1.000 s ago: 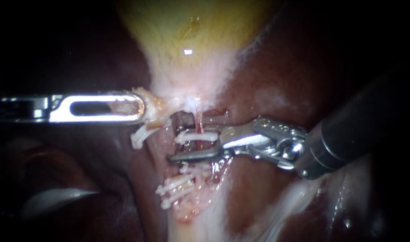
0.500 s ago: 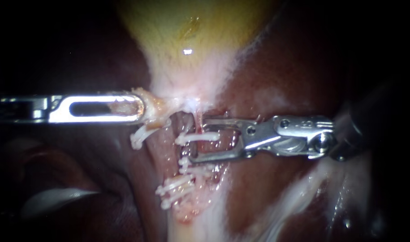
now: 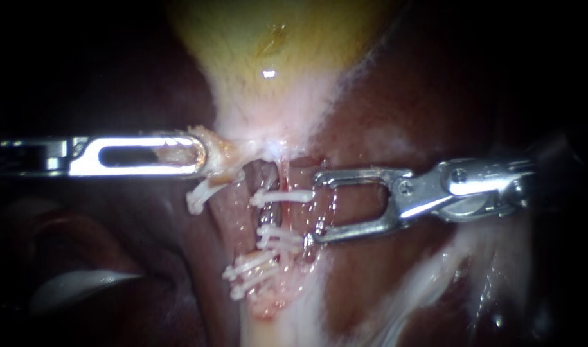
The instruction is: Going back third clip right tube
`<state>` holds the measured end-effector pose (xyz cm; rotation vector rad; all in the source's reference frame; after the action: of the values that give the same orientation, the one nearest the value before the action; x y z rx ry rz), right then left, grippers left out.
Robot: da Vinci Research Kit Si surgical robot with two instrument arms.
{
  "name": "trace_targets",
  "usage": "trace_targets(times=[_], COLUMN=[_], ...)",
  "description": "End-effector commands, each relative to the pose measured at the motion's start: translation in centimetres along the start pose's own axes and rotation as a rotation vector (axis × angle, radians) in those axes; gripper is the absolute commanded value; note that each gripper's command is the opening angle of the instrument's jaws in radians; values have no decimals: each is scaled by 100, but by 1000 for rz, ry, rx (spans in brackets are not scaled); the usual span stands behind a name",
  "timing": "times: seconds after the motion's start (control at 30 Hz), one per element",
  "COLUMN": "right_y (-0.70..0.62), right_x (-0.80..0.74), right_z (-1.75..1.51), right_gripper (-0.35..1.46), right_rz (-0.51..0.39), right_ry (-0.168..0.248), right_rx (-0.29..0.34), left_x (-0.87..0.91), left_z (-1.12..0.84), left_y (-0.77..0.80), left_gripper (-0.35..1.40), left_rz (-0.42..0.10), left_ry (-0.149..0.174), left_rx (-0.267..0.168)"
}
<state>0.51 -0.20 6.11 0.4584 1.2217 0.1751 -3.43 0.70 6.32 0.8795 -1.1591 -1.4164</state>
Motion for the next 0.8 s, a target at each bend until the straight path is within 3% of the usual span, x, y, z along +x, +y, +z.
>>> trace_targets(times=[0.03,0.37,0.6,0.8], right_y=[0,3,2,0], right_x=[1,5,7,6], right_z=[-3,-33,-36,-39], right_gripper=[50,50,50,50], right_rz=[-2,-23,-27,-28], right_ry=[0,-10,-10,-10], right_rx=[-1,-20,-20,-18], left_x=[0,0,0,3], left_z=[0,0,2,21], left_y=[0,-1,-1,5], left_gripper=[-35,-35,-35,-35], left_rz=[0,0,0,2], left_ry=[0,0,-1,-4], left_rx=[0,0,-1,-5])
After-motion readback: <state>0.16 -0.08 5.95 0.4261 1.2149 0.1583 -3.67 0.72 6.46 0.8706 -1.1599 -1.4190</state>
